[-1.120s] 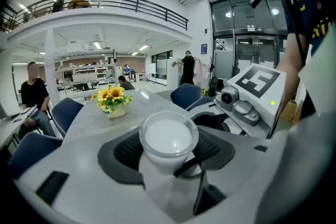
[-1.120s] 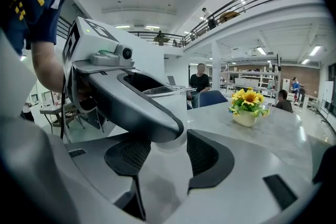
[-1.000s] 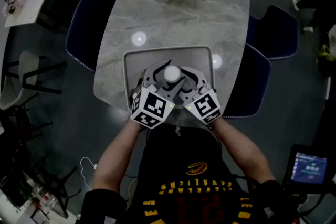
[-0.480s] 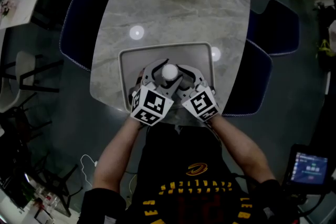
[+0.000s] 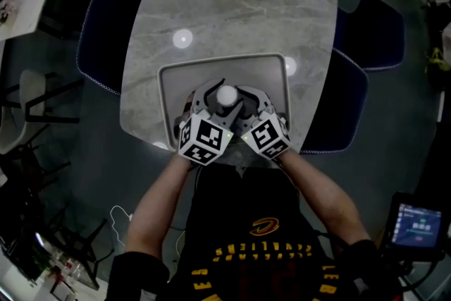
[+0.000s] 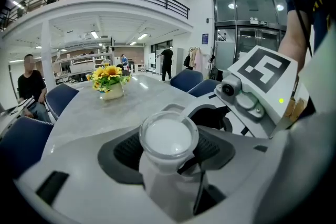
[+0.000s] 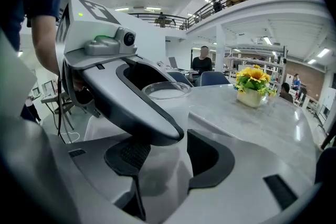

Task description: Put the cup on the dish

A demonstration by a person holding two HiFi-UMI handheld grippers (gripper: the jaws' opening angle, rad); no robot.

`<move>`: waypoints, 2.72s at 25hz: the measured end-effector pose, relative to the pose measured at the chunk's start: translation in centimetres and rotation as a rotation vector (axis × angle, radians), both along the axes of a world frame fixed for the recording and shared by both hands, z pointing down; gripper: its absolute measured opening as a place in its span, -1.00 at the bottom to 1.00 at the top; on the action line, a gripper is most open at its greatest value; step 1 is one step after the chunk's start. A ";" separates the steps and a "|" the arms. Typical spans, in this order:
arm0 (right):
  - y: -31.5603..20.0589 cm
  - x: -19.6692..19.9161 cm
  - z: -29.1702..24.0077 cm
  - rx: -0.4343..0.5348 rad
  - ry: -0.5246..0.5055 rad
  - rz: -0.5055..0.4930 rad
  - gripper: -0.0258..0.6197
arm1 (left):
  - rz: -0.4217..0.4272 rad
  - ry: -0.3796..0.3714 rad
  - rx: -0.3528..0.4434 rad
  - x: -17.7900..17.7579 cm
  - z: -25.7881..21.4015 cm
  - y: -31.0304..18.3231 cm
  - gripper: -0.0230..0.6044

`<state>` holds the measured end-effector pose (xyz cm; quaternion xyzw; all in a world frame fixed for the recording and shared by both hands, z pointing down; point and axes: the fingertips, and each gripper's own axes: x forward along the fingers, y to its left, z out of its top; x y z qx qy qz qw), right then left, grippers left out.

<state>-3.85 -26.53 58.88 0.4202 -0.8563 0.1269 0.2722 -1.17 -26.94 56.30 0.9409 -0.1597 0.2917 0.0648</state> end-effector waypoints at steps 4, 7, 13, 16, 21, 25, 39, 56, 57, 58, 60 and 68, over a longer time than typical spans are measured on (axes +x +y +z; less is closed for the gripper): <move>-0.2 -0.2 0.4 0.017 0.076 -0.045 -0.23 | 0.003 0.005 -0.004 -0.3 0.8 0.1 -0.09; 0.0 -0.3 0.9 0.004 0.094 -0.056 -0.23 | 0.004 0.009 -0.008 -0.3 1.3 0.2 -0.09; 0.1 0.0 1.9 -0.028 0.116 -0.054 -0.23 | -0.002 -0.004 -0.016 -0.3 2.4 0.0 -0.09; 0.1 0.0 2.2 -0.033 0.125 -0.054 -0.23 | -0.009 -0.011 -0.017 -0.5 2.8 -0.2 -0.09; 0.6 0.0 2.4 -0.049 0.118 -0.056 -0.23 | -0.022 -0.022 -0.016 -1.0 3.5 -0.3 -0.09; 0.7 0.0 2.3 -0.051 0.107 -0.051 -0.23 | -0.032 -0.009 -0.021 -1.2 3.6 -0.5 -0.09; 0.8 0.3 2.4 -0.051 0.091 -0.034 -0.23 | -0.047 0.015 -0.022 -1.2 3.8 -0.5 -0.09; 1.5 0.8 2.9 -0.080 0.081 -0.015 -0.22 | -0.096 -0.031 -0.023 -1.9 5.3 -0.9 -0.09; 1.6 0.9 2.9 -0.080 0.077 -0.013 -0.22 | -0.098 -0.028 -0.022 -2.0 5.3 -0.8 -0.09; 1.8 0.8 2.8 -0.080 0.073 -0.012 -0.23 | -0.100 -0.027 -0.022 -2.2 5.2 -0.7 -0.09; 2.2 0.8 2.6 -0.079 0.071 -0.008 -0.23 | -0.107 -0.022 -0.024 -2.6 4.9 -0.4 -0.09; 2.6 1.5 2.5 -0.100 0.017 0.051 -0.23 | -0.156 -0.014 -0.055 -4.3 4.4 0.5 -0.09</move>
